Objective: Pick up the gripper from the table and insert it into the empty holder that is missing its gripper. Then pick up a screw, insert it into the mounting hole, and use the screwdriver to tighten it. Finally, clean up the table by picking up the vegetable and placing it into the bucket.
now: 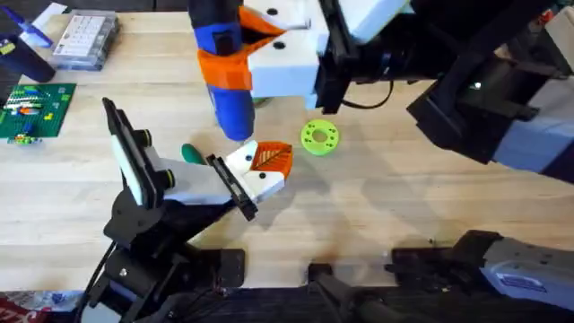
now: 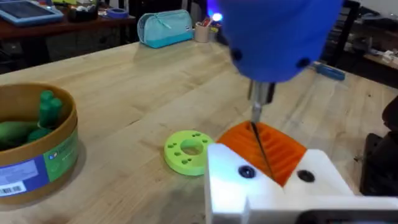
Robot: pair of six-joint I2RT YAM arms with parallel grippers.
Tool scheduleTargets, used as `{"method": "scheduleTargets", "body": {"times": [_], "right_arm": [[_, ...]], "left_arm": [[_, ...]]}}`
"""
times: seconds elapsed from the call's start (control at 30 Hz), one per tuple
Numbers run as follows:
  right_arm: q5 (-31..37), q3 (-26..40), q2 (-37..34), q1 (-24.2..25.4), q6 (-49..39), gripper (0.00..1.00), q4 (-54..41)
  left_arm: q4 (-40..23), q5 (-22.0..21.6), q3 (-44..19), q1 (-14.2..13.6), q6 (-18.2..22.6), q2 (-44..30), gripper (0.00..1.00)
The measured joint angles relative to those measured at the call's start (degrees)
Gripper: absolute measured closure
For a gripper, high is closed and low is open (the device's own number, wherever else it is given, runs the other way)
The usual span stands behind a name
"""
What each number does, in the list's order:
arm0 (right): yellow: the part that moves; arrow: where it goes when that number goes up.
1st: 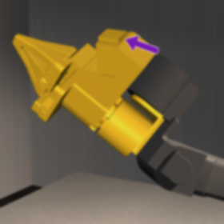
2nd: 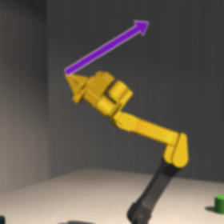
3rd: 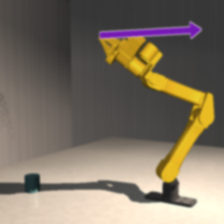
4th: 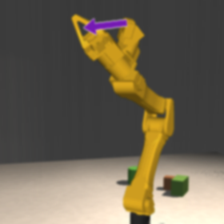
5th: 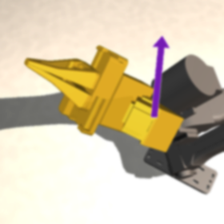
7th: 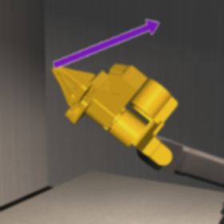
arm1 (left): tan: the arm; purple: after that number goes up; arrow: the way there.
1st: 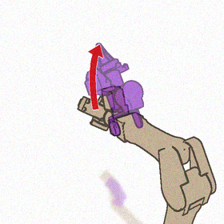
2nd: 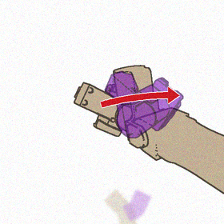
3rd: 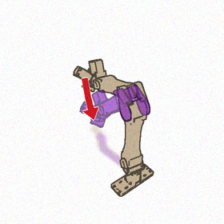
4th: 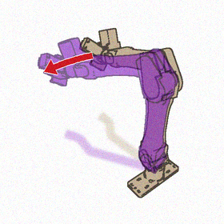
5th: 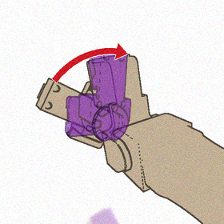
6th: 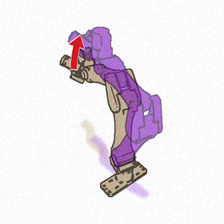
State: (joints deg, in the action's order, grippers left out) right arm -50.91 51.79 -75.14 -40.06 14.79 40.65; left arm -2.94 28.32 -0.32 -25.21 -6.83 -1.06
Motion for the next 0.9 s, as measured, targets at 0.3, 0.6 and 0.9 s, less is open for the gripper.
{"method": "scheduleTargets", "body": {"times": [0.3, 0.6, 0.9], "right_arm": [[-1.31, 0.00, 0.18, 3.76, 1.94, 0.923, 0.13], [-1.43, 0.02, 0.44, 19.88, -0.28, 0.923, -12.39], [-0.50, -0.04, 0.44, 36.76, 0.39, 0.924, -30.55]], "left_arm": [[0.00, -0.02, 0.00, 0.00, 0.00, 0.00, 0.982], [0.00, -0.02, 0.00, 0.00, 0.00, 0.00, 0.982], [0.00, 0.02, 0.00, 0.00, 0.02, 0.00, 0.982]]}}
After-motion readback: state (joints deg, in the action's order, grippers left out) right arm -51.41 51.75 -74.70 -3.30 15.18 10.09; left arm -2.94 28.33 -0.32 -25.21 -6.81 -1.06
